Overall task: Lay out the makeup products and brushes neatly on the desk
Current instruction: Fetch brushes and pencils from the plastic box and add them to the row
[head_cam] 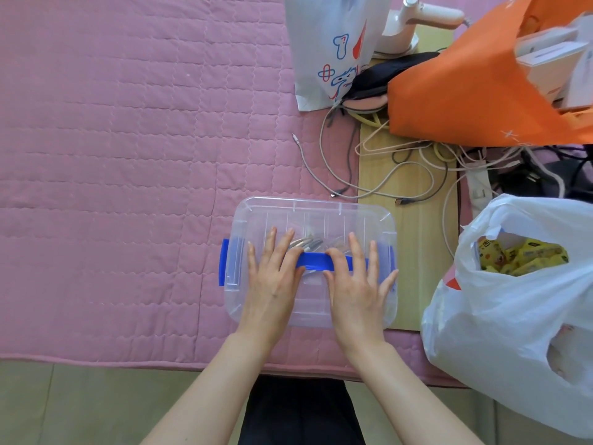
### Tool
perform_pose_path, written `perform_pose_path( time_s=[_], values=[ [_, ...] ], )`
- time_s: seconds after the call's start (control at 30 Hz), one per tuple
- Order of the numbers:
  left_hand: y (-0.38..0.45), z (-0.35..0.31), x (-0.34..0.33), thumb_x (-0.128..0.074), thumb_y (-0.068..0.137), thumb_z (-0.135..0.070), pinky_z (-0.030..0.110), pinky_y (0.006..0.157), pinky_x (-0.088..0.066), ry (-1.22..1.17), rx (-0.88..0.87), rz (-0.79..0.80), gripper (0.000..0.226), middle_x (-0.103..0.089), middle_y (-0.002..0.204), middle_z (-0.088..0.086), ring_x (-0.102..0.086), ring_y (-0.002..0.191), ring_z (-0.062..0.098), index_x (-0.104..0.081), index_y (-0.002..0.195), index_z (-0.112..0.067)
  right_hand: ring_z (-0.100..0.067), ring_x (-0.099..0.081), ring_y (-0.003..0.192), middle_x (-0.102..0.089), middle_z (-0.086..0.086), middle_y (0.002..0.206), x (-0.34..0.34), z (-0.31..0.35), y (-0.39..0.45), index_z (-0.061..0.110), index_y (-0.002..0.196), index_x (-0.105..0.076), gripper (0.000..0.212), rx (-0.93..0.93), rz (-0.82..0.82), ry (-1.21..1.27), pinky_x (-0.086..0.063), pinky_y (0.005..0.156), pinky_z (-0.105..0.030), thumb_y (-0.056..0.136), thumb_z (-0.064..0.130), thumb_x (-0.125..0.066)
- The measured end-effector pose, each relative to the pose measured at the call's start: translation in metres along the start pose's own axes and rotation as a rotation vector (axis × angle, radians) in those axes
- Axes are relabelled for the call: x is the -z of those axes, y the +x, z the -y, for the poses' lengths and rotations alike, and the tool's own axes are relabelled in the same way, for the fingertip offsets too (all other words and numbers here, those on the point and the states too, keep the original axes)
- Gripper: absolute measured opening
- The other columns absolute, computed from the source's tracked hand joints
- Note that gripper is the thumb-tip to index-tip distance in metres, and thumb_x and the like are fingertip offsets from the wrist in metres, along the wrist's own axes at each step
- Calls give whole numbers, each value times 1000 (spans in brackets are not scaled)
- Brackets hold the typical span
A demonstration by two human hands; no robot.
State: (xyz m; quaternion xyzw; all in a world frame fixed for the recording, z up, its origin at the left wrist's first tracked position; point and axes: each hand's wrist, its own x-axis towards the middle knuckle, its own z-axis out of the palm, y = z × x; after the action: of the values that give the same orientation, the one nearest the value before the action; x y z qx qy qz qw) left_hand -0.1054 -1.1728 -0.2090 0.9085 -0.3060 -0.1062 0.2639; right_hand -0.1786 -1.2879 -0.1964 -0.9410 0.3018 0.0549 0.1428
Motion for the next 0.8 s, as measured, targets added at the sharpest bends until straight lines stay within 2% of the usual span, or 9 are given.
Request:
perform_pose_path(
  time_s=[0.1, 0.27, 0.43, 0.53, 0.8],
  values=[
    [14, -5, 12, -36, 96, -25, 63, 110, -18, 10, -26, -15, 26, -44, 146, 6, -27, 142, 33, -47, 119, -18, -42, -28, 139, -40, -6, 148, 14, 3, 10, 26, 116, -53, 35, -2, -24, 21, -25, 94, -79, 84, 30, -67],
    [54, -9, 30, -35, 96, -26, 65, 109, -22, 40, -61, -65, 26, -45, 145, 8, -29, 141, 34, -51, 113, -13, -41, -24, 141, -36, -6, 150, 39, 13, 48, 27, 116, -48, 30, 28, -48, 72, -22, 96, -78, 89, 30, -59],
    [105, 0, 38, -56, 91, -25, 61, 111, -15, 87, -78, -95, 27, -42, 147, 7, -26, 143, 31, -56, 114, -11, -39, -12, 144, -28, -4, 154, 55, 23, 99, 26, 121, -48, 30, 37, -34, 111, -15, 101, -78, 92, 30, -56],
    [138, 8, 39, -66, 86, -16, 65, 108, -19, 78, -88, -126, 28, -46, 145, 9, -31, 140, 35, -56, 112, -10, -36, -7, 145, -22, -1, 156, 59, 30, 133, 27, 125, -48, 32, 38, -18, 95, -13, 102, -77, 94, 33, -53],
    [201, 39, 23, -64, 89, -16, 68, 106, -21, 124, -33, -74, 22, -47, 143, 9, -33, 139, 36, -59, 110, -10, -36, -3, 145, -17, -2, 156, 37, 38, 205, 26, 122, -45, 29, 49, 63, 66, -13, 102, -76, 95, 32, -52]
  ],
)
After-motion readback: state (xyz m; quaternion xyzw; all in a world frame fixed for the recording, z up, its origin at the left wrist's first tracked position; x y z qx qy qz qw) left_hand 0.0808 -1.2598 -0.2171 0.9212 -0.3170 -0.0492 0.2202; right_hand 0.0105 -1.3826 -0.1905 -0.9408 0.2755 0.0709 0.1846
